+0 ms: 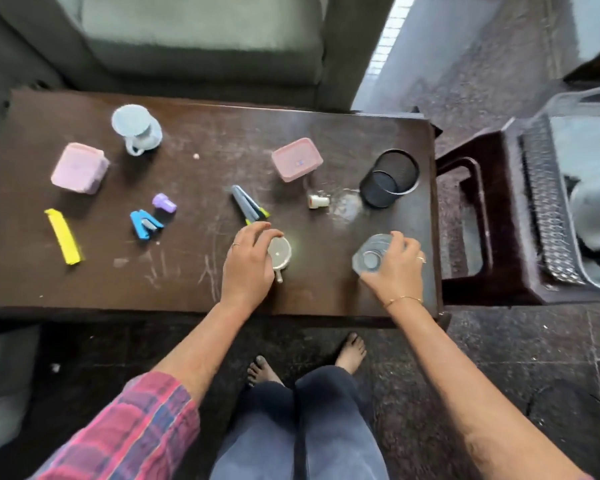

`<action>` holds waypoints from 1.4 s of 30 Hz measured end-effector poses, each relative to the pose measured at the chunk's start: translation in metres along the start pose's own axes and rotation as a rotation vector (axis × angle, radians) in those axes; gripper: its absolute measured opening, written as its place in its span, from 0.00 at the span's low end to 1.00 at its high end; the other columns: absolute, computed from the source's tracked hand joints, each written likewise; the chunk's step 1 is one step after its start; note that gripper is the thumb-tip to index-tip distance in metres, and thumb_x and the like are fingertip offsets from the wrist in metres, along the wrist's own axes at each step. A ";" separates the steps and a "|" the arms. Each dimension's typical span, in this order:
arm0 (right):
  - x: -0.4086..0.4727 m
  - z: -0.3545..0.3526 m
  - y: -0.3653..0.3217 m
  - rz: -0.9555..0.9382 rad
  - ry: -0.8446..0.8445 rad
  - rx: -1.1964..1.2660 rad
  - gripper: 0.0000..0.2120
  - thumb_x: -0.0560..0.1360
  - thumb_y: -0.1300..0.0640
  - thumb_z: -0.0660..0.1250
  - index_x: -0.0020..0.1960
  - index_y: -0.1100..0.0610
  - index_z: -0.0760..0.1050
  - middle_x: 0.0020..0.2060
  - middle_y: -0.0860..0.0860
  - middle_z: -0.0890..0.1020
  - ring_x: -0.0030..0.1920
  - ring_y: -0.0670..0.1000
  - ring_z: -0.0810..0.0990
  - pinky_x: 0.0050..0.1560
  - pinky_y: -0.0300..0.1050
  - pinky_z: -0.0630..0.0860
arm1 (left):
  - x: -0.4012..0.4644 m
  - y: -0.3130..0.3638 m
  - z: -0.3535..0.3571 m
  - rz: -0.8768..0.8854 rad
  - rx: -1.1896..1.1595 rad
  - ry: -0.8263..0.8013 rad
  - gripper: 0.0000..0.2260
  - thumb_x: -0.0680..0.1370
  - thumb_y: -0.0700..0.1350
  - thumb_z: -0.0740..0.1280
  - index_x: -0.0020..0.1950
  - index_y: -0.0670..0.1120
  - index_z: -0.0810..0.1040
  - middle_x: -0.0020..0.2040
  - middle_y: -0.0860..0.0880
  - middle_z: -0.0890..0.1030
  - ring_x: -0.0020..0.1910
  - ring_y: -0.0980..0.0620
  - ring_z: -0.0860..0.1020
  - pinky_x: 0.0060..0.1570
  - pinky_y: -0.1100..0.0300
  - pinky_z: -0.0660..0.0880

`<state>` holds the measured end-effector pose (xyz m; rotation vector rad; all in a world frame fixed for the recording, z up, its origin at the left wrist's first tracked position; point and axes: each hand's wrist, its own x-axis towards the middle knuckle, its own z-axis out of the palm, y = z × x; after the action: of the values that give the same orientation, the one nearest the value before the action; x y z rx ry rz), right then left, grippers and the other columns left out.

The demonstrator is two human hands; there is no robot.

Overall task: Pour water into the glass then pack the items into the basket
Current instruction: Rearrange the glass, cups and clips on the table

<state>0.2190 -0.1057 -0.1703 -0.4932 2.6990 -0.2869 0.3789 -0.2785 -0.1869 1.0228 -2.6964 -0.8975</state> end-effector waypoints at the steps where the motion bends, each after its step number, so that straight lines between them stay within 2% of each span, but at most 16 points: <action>1: -0.001 0.001 -0.004 0.014 0.012 0.016 0.38 0.64 0.55 0.75 0.68 0.62 0.62 0.61 0.63 0.67 0.59 0.66 0.68 0.56 0.56 0.71 | 0.001 -0.011 -0.006 -0.019 0.007 0.018 0.17 0.71 0.35 0.60 0.57 0.44 0.79 0.60 0.43 0.77 0.62 0.42 0.73 0.62 0.49 0.71; 3: -0.005 0.000 -0.014 0.030 0.033 0.040 0.38 0.63 0.55 0.76 0.68 0.62 0.63 0.61 0.62 0.67 0.59 0.66 0.68 0.55 0.56 0.71 | 0.001 -0.032 -0.015 -0.049 0.011 0.055 0.18 0.72 0.37 0.58 0.57 0.43 0.79 0.60 0.44 0.77 0.61 0.43 0.73 0.62 0.50 0.71; 7: -0.017 -0.013 -0.044 -0.036 0.082 0.023 0.39 0.63 0.55 0.76 0.69 0.61 0.64 0.61 0.62 0.68 0.58 0.65 0.69 0.53 0.55 0.71 | 0.013 -0.062 -0.029 -0.111 0.048 0.097 0.16 0.73 0.33 0.60 0.58 0.43 0.79 0.60 0.43 0.77 0.62 0.42 0.72 0.63 0.49 0.70; 10: -0.018 -0.030 -0.082 -0.162 0.101 0.008 0.38 0.63 0.51 0.75 0.69 0.59 0.65 0.61 0.59 0.69 0.59 0.64 0.69 0.50 0.55 0.74 | 0.034 -0.087 -0.042 -0.182 0.162 0.030 0.15 0.75 0.35 0.62 0.60 0.43 0.78 0.67 0.43 0.73 0.70 0.42 0.67 0.66 0.46 0.67; 13: -0.011 -0.043 -0.125 -0.268 0.076 0.002 0.38 0.63 0.46 0.75 0.67 0.57 0.65 0.60 0.56 0.70 0.60 0.63 0.71 0.50 0.55 0.75 | 0.049 -0.118 -0.055 -0.273 0.260 -0.060 0.15 0.76 0.39 0.64 0.62 0.45 0.77 0.76 0.47 0.64 0.75 0.40 0.56 0.65 0.41 0.65; 16: 0.000 -0.044 -0.168 -0.408 0.097 0.014 0.35 0.63 0.46 0.74 0.65 0.57 0.67 0.58 0.56 0.71 0.57 0.61 0.72 0.47 0.50 0.74 | 0.056 -0.141 -0.061 -0.265 0.328 -0.094 0.20 0.75 0.39 0.65 0.67 0.46 0.73 0.77 0.46 0.60 0.76 0.36 0.51 0.67 0.38 0.63; 18: 0.010 -0.037 -0.196 -0.482 0.051 0.030 0.33 0.63 0.48 0.74 0.65 0.56 0.67 0.59 0.55 0.70 0.58 0.59 0.71 0.45 0.48 0.73 | 0.061 -0.151 -0.063 -0.310 0.318 -0.133 0.21 0.77 0.41 0.64 0.70 0.46 0.71 0.78 0.47 0.59 0.76 0.35 0.50 0.68 0.38 0.62; 20: 0.021 -0.024 -0.223 -0.544 0.005 0.015 0.35 0.63 0.48 0.73 0.66 0.57 0.66 0.59 0.55 0.70 0.58 0.59 0.71 0.48 0.50 0.74 | 0.064 -0.158 -0.064 -0.432 0.224 -0.166 0.18 0.78 0.42 0.63 0.68 0.45 0.71 0.77 0.46 0.60 0.76 0.35 0.51 0.68 0.39 0.63; 23: 0.035 0.006 -0.258 -0.647 -0.019 -0.005 0.38 0.62 0.46 0.74 0.67 0.59 0.66 0.58 0.57 0.71 0.56 0.61 0.73 0.54 0.51 0.74 | 0.055 -0.163 -0.065 -0.468 0.141 -0.113 0.11 0.78 0.39 0.63 0.59 0.38 0.76 0.69 0.41 0.69 0.70 0.37 0.63 0.64 0.42 0.67; 26: 0.041 0.033 -0.289 -0.712 -0.106 -0.018 0.39 0.63 0.47 0.75 0.69 0.58 0.64 0.61 0.57 0.70 0.60 0.59 0.70 0.52 0.53 0.77 | 0.041 -0.170 -0.073 -0.501 0.104 -0.054 0.08 0.79 0.38 0.61 0.55 0.39 0.77 0.64 0.42 0.71 0.62 0.41 0.70 0.55 0.45 0.71; 28: 0.044 0.048 -0.308 -0.744 -0.143 -0.049 0.39 0.63 0.49 0.75 0.69 0.58 0.63 0.61 0.57 0.69 0.61 0.58 0.69 0.51 0.55 0.78 | 0.033 -0.178 -0.079 -0.509 0.092 -0.044 0.09 0.79 0.36 0.60 0.57 0.40 0.77 0.67 0.44 0.70 0.65 0.42 0.69 0.56 0.45 0.72; 32: 0.050 0.074 -0.335 -0.792 -0.202 -0.110 0.40 0.64 0.50 0.75 0.69 0.57 0.61 0.63 0.56 0.67 0.62 0.59 0.68 0.51 0.56 0.79 | 0.020 -0.184 -0.084 -0.435 0.059 -0.008 0.10 0.79 0.37 0.60 0.57 0.43 0.79 0.71 0.45 0.69 0.75 0.45 0.61 0.66 0.45 0.67; 34: 0.053 0.082 -0.344 -0.821 -0.206 -0.140 0.39 0.64 0.50 0.75 0.69 0.57 0.61 0.63 0.56 0.67 0.63 0.59 0.68 0.50 0.55 0.79 | 0.015 -0.181 -0.085 -0.425 0.032 0.021 0.11 0.78 0.37 0.62 0.59 0.43 0.78 0.71 0.46 0.70 0.76 0.46 0.60 0.68 0.47 0.66; 38: 0.057 0.093 -0.353 -0.854 -0.190 -0.178 0.38 0.64 0.51 0.76 0.68 0.58 0.62 0.63 0.57 0.68 0.63 0.59 0.69 0.50 0.54 0.80 | 0.012 -0.174 -0.080 -0.518 -0.008 0.025 0.15 0.78 0.39 0.64 0.64 0.42 0.75 0.72 0.46 0.69 0.76 0.48 0.60 0.69 0.48 0.66; 42: 0.057 0.097 -0.353 -0.846 -0.183 -0.202 0.40 0.64 0.52 0.76 0.69 0.58 0.61 0.64 0.57 0.68 0.63 0.59 0.68 0.48 0.53 0.80 | 0.021 -0.167 -0.075 -0.558 -0.028 0.012 0.13 0.79 0.42 0.64 0.63 0.46 0.76 0.74 0.47 0.67 0.76 0.49 0.59 0.70 0.47 0.66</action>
<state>0.3133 -0.4632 -0.1843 -1.6203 2.2072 -0.1700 0.4804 -0.4280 -0.2223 1.8099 -2.4048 -0.9894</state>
